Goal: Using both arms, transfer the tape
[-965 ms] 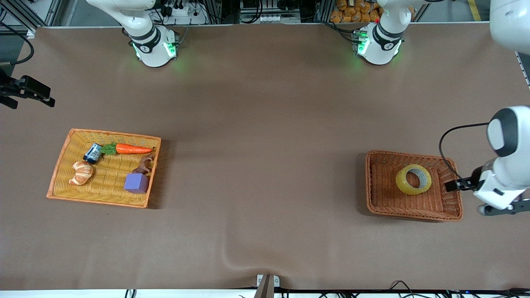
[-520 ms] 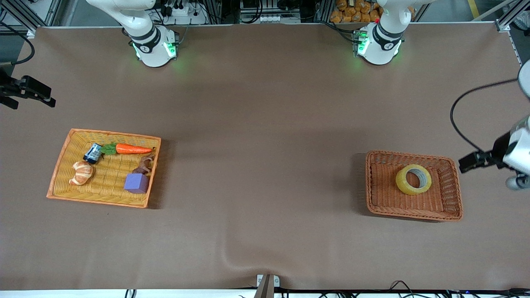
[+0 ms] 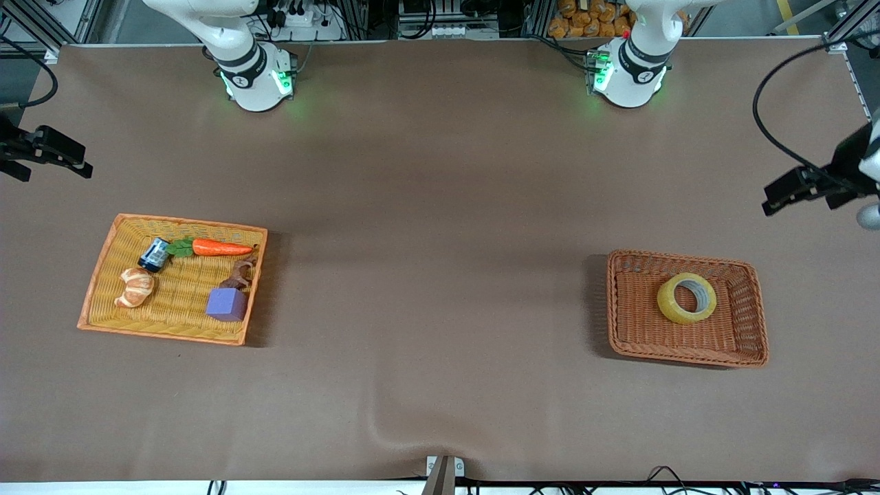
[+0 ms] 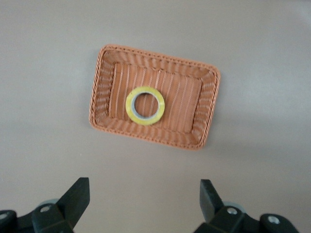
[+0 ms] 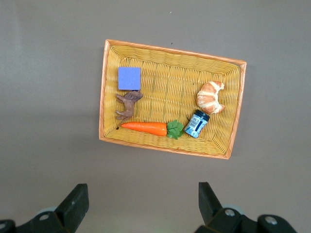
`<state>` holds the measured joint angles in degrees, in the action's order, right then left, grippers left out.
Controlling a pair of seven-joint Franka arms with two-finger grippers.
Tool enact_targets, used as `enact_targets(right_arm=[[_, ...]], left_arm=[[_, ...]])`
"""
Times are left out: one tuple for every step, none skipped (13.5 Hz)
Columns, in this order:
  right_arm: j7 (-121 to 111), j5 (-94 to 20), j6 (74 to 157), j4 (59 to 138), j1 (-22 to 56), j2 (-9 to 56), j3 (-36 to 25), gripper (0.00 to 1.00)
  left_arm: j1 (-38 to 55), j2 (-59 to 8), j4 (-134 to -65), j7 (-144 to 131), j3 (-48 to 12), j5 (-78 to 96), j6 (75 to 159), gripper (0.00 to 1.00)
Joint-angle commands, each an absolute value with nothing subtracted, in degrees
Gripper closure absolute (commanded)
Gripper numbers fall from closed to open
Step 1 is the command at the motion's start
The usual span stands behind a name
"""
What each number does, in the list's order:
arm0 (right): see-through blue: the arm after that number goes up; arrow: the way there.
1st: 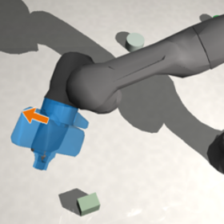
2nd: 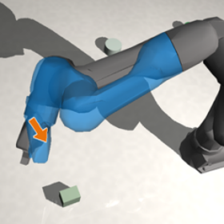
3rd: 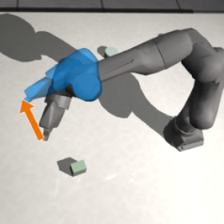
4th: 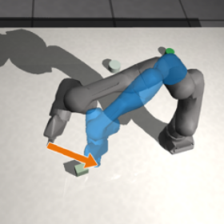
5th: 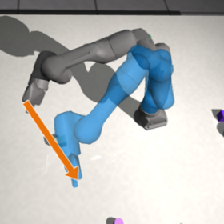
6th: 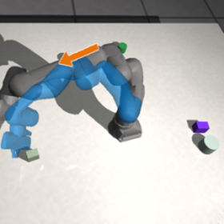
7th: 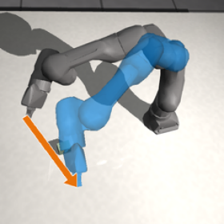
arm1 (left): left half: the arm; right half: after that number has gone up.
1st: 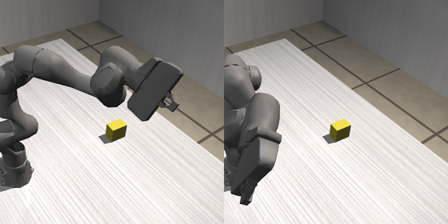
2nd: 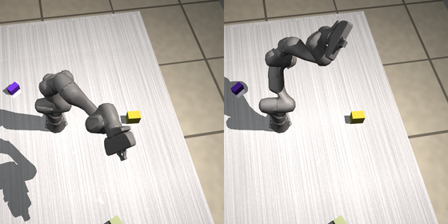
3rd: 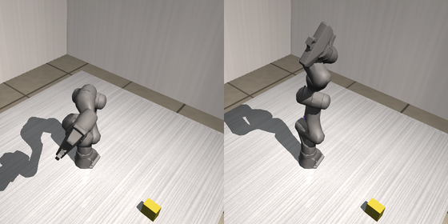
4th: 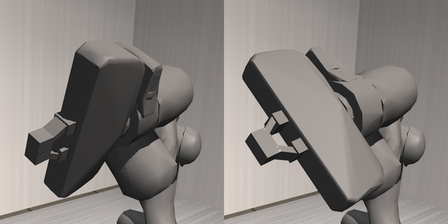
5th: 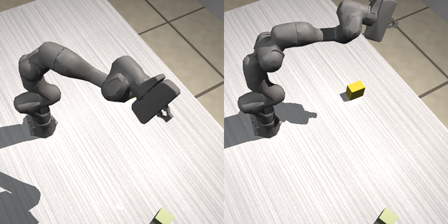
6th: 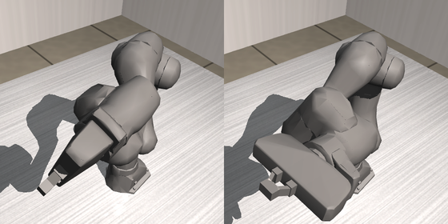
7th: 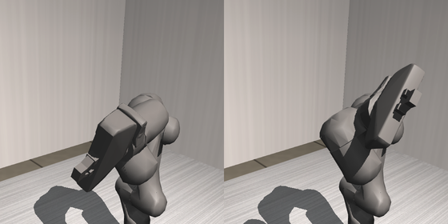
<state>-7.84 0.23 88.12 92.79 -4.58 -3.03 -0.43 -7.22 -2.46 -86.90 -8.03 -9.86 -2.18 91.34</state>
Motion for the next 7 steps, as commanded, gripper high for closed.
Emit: enact_targets(right_arm=[[-8.3, -0.8, 87.9, 92.2, -5.3, -2.7, 0.0, 0.00], [-8.3, -0.9, 88.0, 92.1, -5.3, -2.7, 0.0, 0.00], [-8.3, -0.8, 88.2, 92.0, -5.3, -2.7, 0.0, 0.00], [-8.3, -0.8, 88.2, 92.0, -5.3, -2.7, 0.0, 0.00], [-8.3, -0.8, 88.2, 92.1, -5.2, -2.7, 0.0, 0.00], [-8.3, -0.8, 88.2, 92.1, -5.1, -2.7, 0.0, 0.00], [-8.3, -0.8, 88.2, 92.0, -5.1, -2.7, 0.0, 0.00]], left_arm=[[-4.6, 2.4, -91.9, -7.7, -7.1, -0.7, 91.4, 0.00], [-2.4, 2.3, -91.5, -7.5, -4.9, -0.6, 91.0, 0.00], [-1.2, 2.3, -90.9, -7.6, -3.4, -0.2, 90.6, 0.00], [-1.1, 2.2, -90.4, -7.5, -3.0, 0.5, 89.4, 0.00], [-1.5, 2.2, -89.9, -7.4, -3.0, 1.1, 88.7, 0.00], [-1.4, 2.2, -89.7, -7.4, -3.0, 1.2, 87.7, 0.00], [-1.4, 2.2, -89.1, -7.6, -3.1, 1.2, 87.1, 0.00]])
